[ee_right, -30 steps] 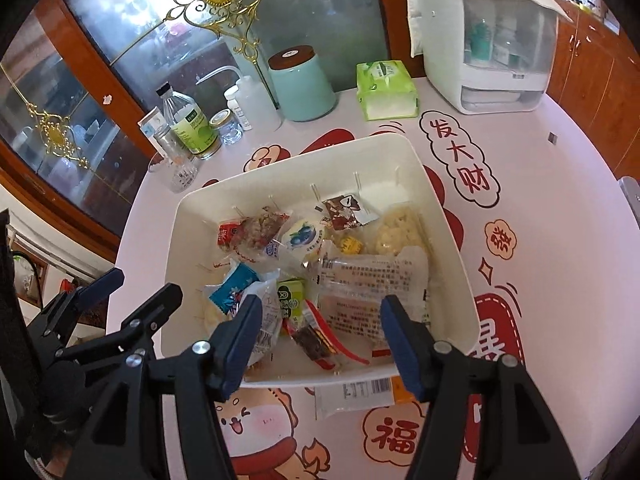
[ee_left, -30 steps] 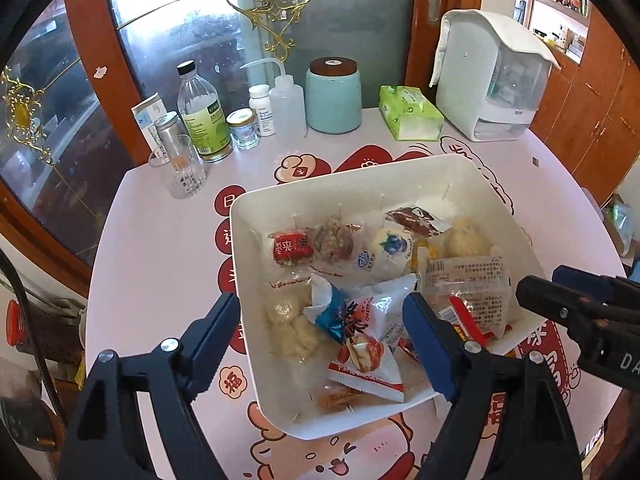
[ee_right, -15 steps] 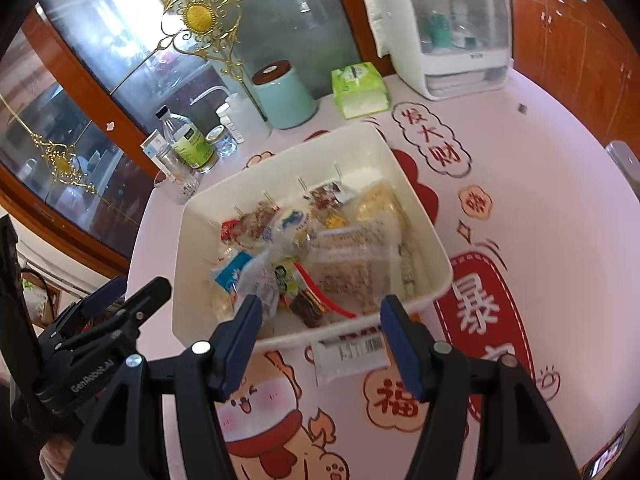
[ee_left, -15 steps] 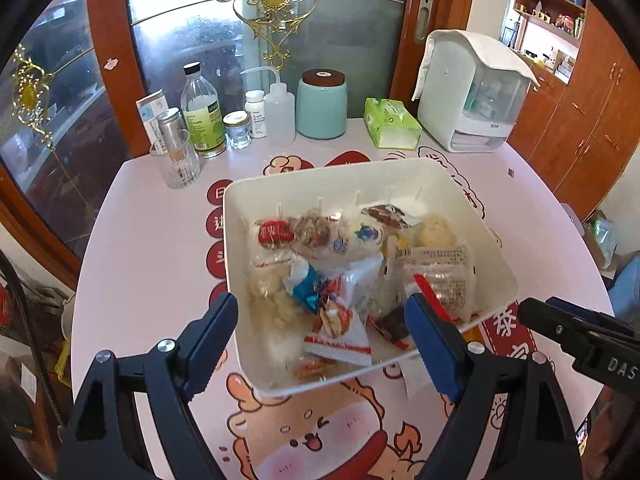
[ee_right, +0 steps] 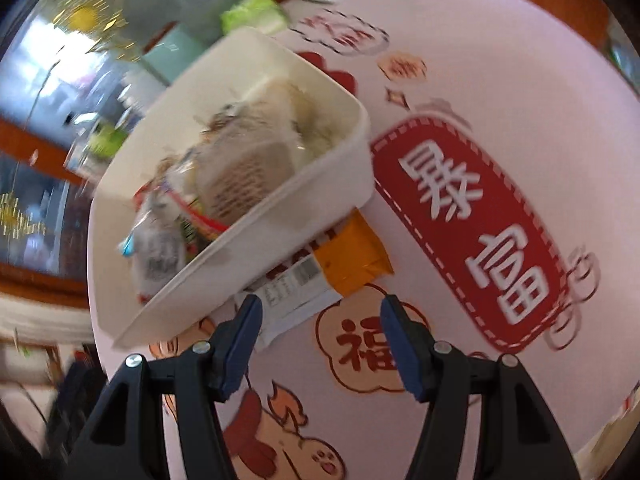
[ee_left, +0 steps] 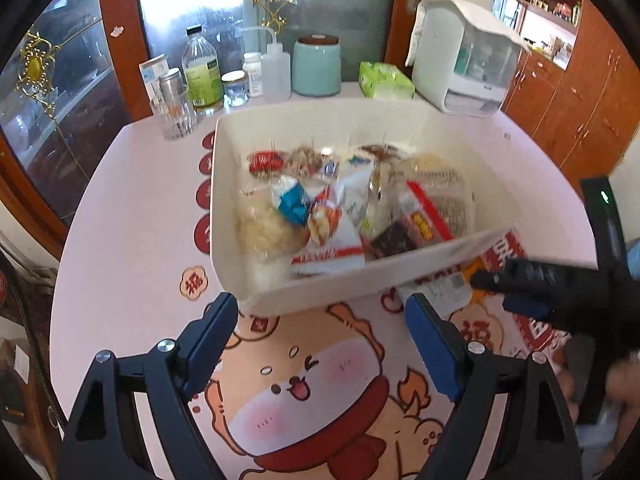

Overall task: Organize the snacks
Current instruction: 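Withdraw the right tool toward the orange-and-white bar beside the tray, then grasp the orange-and-white bar with the right tool and lift it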

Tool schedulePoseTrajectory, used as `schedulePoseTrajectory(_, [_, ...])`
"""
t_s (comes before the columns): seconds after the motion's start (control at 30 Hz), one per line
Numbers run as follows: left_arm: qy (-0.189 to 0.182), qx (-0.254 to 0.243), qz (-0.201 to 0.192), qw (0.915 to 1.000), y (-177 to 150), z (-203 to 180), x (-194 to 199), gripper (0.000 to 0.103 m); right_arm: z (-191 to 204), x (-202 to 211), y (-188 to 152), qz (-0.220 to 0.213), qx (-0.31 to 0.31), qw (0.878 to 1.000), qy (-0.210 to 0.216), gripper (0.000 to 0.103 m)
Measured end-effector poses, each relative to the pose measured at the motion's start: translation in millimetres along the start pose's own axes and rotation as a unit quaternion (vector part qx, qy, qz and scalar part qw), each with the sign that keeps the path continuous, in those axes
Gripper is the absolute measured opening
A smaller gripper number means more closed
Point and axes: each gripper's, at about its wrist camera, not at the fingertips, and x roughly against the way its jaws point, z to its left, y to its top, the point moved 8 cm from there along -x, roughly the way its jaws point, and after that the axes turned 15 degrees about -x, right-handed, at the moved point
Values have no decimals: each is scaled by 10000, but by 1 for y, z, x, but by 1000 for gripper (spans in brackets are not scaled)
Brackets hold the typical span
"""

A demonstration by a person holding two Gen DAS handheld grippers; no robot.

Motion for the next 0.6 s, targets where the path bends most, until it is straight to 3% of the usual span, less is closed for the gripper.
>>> schedulePoseTrajectory(0.2, [-76,115,115,9998,-13,3,-7,85,-6,-30,8,43,-631,9977,-227,62])
schedulePoseTrajectory(0.6, [-91,275,143,9995,-18,13,-12,85,11,-49,0,-359,-373,9969,-591,65])
